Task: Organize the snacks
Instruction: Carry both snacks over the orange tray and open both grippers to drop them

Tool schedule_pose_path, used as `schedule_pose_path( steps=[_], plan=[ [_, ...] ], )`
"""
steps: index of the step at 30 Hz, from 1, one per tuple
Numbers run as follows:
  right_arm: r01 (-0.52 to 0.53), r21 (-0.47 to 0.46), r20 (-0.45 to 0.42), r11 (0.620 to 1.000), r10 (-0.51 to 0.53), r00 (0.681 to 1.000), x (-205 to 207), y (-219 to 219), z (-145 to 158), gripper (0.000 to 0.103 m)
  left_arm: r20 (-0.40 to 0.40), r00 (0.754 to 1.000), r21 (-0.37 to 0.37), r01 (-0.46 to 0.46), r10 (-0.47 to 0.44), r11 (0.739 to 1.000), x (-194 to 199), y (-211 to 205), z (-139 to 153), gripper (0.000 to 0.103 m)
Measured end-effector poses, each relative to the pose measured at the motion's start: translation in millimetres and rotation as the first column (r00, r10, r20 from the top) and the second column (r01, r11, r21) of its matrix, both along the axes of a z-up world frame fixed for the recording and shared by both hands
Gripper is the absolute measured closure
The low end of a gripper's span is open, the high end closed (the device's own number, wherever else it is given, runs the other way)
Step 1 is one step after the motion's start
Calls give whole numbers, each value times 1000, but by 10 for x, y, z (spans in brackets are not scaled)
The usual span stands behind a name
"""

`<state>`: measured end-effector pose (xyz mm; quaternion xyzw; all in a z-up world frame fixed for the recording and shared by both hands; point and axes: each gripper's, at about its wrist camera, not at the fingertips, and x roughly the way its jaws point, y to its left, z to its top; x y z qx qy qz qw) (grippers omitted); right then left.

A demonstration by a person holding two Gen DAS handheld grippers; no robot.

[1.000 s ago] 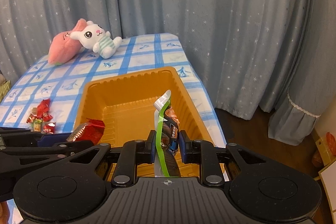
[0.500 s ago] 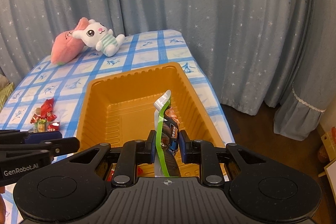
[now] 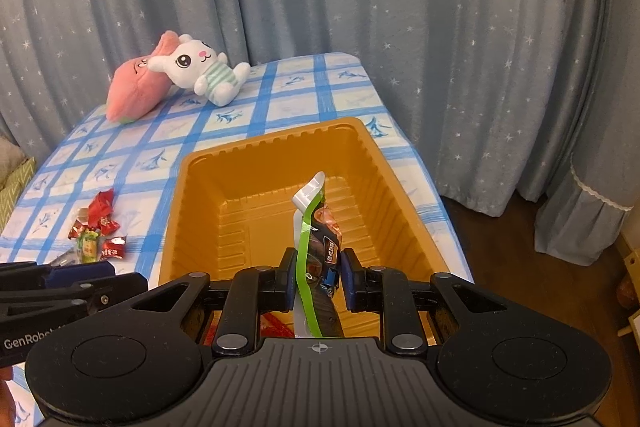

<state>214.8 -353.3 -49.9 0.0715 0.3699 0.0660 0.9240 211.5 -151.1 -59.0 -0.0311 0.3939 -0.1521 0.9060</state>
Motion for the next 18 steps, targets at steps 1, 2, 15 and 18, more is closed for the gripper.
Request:
schedule_pose_path(
  steps=[1, 2, 15, 18],
  plan=[
    [-7, 17, -12, 1000, 7, 1000, 15, -2, -9, 75, 0, 1000, -1, 0, 0, 1000, -8, 7, 1, 63],
    [-7, 32, -18, 999, 7, 1000, 13, -11, -9, 69, 0, 1000, -3, 0, 0, 1000, -17, 17, 8, 59],
    [22, 47, 25, 999, -23, 999, -411, 35, 290, 36, 18, 999, 8, -41, 41, 999, -306, 276, 155, 37],
    [23, 44, 28, 999, -25, 999, -566, 114, 355, 36, 31, 998, 12, -50, 50, 999, -426, 360, 222, 34]
  ],
)
